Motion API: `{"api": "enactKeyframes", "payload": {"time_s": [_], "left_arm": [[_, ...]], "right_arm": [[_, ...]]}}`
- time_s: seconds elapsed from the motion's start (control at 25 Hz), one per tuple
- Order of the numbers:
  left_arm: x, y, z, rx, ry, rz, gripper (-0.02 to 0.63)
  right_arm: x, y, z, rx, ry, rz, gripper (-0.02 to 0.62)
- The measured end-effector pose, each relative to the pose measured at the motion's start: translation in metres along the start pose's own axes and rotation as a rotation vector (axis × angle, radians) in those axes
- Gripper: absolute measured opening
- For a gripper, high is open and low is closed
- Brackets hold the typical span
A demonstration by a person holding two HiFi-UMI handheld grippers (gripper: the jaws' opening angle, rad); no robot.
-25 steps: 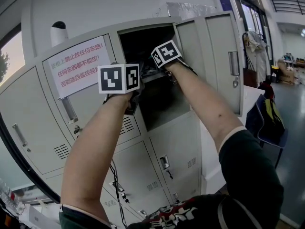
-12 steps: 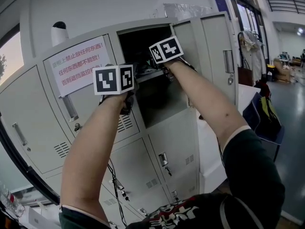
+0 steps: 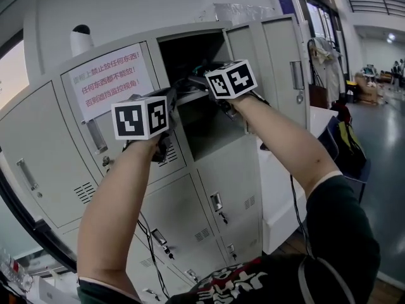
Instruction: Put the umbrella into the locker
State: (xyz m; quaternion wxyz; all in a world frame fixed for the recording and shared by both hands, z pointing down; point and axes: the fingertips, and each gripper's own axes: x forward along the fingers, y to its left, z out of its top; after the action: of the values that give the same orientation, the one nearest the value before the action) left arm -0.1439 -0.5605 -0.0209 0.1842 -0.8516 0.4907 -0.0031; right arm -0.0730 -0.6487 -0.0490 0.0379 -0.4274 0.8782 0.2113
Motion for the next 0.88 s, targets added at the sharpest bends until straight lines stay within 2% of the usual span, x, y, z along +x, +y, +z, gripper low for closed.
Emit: {"api": "enactKeyframes", "payload": {"time_s": [0.08,0.2,0.32,0.52,0.68,0.88], "left_arm": [[-0.013,-0.008,-0.009,-0.003,0.007,-0.027,0.009],[-0.034,-0.011,-0.027,-0.001,0.017,-0.055,0.009],[-0.060,-0.012,-0.062,-0.006,0.045,-0.056,0.009],[-0.106,-0.015,-0.122,-0.036,0.076,-0.058,0.009],[-0.146,-0.012,-0.166,-0.065,0.077,-0.030,0.009],[-0.197,-0.006,-0.236,-0.114,0.109,0.043,0.009]], "right_arm": [[-0.013,0.015,-0.005,0.005,-0.008,0.033,0.320],[-0.031,0.030,-0.012,0.007,-0.034,0.038,0.260],[-0.053,0.049,-0.033,0.013,-0.038,0.040,0.193],[-0.083,0.090,-0.071,0.070,-0.033,0.101,0.125],[-0.099,0.130,-0.105,0.144,-0.024,0.166,0.093],[-0.110,0.188,-0.168,0.210,0.034,0.235,0.063]]}}
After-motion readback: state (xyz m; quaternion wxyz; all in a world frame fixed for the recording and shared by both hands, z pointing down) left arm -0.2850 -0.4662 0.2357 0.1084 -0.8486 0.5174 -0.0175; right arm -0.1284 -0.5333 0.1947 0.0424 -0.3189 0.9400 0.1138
